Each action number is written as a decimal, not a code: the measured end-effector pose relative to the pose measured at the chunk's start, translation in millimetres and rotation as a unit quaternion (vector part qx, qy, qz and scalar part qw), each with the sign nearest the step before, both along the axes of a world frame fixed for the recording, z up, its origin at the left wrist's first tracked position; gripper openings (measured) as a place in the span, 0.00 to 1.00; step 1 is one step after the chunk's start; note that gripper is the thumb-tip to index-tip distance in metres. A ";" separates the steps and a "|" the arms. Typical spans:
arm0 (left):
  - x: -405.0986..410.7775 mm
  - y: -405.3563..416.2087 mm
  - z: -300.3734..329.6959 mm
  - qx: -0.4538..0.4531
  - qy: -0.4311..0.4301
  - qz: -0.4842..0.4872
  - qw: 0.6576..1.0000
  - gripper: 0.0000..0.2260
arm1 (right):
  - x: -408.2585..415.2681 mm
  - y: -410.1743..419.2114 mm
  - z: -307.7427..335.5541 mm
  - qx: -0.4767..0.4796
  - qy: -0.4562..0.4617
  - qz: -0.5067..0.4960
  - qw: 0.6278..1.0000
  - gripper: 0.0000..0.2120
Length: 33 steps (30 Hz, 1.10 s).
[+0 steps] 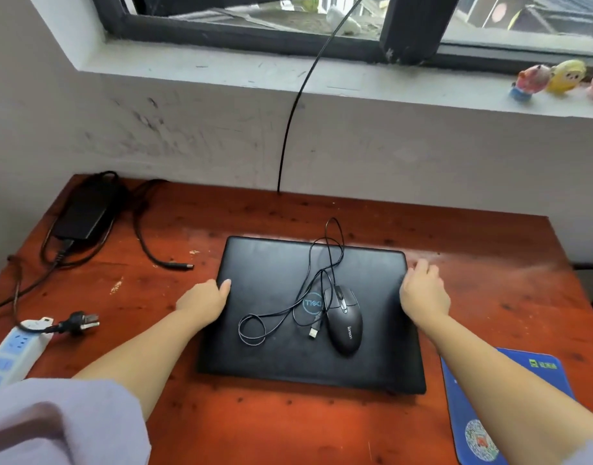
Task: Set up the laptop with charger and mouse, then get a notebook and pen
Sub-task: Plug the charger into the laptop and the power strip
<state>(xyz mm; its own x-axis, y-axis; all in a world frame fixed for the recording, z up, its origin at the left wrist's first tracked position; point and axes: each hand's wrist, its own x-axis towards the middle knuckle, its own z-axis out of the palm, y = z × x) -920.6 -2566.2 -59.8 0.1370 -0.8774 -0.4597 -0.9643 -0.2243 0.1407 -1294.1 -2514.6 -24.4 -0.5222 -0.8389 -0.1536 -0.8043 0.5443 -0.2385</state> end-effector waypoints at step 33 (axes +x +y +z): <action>89.7 -82.2 -22.8 -0.177 0.194 -0.255 0.931 0.09 | 263.3 -162.7 -37.0 0.042 -0.002 0.306 0.951 0.27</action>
